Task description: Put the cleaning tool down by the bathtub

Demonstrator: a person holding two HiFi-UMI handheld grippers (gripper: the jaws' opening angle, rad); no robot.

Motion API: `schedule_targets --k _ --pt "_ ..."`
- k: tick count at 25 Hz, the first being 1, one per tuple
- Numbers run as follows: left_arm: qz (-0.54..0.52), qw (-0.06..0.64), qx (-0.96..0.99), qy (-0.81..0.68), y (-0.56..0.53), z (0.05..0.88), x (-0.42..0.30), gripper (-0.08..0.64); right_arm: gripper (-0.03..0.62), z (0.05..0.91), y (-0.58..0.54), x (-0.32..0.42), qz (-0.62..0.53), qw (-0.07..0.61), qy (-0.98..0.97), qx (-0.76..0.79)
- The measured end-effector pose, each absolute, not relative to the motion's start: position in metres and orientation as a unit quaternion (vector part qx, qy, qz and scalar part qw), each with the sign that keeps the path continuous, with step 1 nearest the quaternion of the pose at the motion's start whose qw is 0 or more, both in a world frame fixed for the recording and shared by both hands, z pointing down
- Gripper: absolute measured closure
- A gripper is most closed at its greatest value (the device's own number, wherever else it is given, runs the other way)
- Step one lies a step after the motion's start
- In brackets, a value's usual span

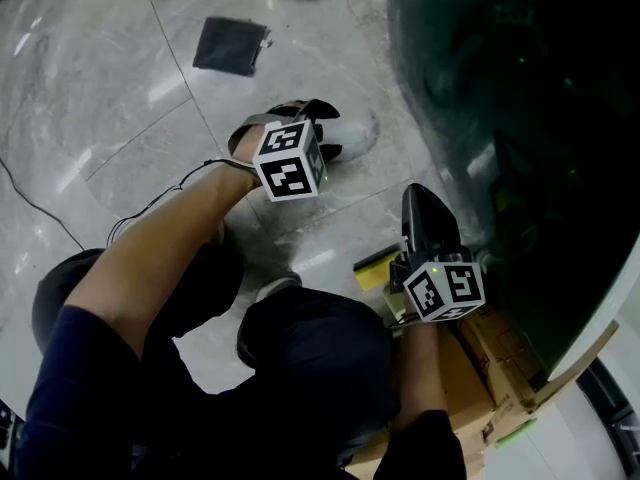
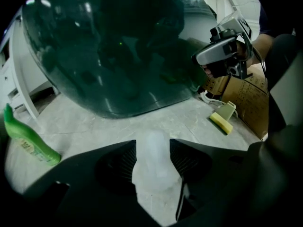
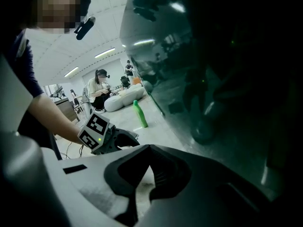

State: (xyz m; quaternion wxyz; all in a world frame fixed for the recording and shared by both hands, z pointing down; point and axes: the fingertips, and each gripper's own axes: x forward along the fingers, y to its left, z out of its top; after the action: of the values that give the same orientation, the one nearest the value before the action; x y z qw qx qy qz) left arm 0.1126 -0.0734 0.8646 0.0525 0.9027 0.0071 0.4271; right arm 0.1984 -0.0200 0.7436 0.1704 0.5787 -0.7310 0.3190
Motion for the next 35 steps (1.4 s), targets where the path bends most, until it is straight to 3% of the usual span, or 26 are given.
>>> schedule_targets --k 11,27,35 --pt "0.437 0.058 0.896 -0.055 -0.123 0.741 0.040 0.327 0.588 0.629 -0.007 0.171 0.339 0.184 -0.725 0.571" --pt "0.329 0.050 0.937 -0.108 -0.103 0.382 0.053 0.367 0.588 0.364 0.006 0.166 0.295 0.178 -0.729 0.591" --pt "0.283 0.053 0.949 -0.126 -0.082 0.248 0.057 0.371 0.588 0.222 -0.008 0.174 0.260 0.103 -0.739 0.613"
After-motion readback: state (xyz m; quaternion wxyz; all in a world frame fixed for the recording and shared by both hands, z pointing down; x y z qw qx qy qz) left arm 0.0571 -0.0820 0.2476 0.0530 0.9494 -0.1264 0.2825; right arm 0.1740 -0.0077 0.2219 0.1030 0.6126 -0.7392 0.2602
